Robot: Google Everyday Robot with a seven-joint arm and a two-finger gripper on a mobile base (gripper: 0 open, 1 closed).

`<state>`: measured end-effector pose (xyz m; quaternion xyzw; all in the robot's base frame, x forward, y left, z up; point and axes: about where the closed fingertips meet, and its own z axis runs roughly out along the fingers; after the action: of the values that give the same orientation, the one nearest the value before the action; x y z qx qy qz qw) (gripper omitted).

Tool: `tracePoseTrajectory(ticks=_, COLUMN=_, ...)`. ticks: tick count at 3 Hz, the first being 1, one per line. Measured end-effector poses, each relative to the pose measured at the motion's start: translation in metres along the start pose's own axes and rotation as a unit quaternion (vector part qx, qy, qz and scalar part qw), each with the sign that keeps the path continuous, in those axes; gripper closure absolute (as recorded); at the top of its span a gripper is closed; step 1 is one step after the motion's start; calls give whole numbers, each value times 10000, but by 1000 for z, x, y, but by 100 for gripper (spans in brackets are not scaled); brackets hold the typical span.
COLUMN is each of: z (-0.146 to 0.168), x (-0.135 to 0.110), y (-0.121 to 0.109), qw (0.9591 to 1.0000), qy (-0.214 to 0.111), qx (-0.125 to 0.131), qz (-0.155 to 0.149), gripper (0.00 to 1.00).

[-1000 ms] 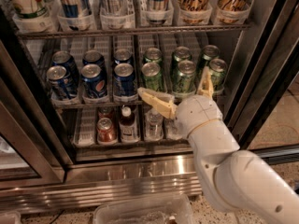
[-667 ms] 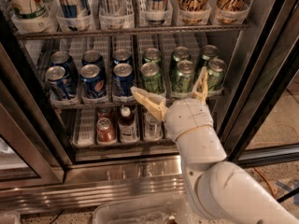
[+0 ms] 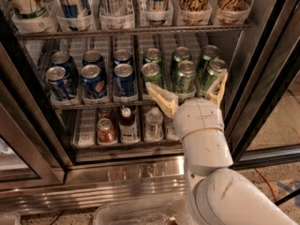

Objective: Pick orange can from top shelf of fridge

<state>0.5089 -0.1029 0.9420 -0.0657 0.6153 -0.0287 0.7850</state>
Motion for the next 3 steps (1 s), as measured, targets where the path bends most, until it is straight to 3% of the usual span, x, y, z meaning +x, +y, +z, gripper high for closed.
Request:
tracePoseTrajectory(ticks=1, z=0, x=0, y=0, qw=10000, qy=0, qx=0, qz=0, gripper=0)
tracePoseTrajectory(ticks=2, z=-2, x=-13, y=-26, qw=9994, qy=278, qx=163, qz=-110, gripper=0)
tracePoseTrajectory(ticks=3, z=-2, x=-13, y=-26, qw=9994, qy=278, qx=163, qz=-110, gripper=0)
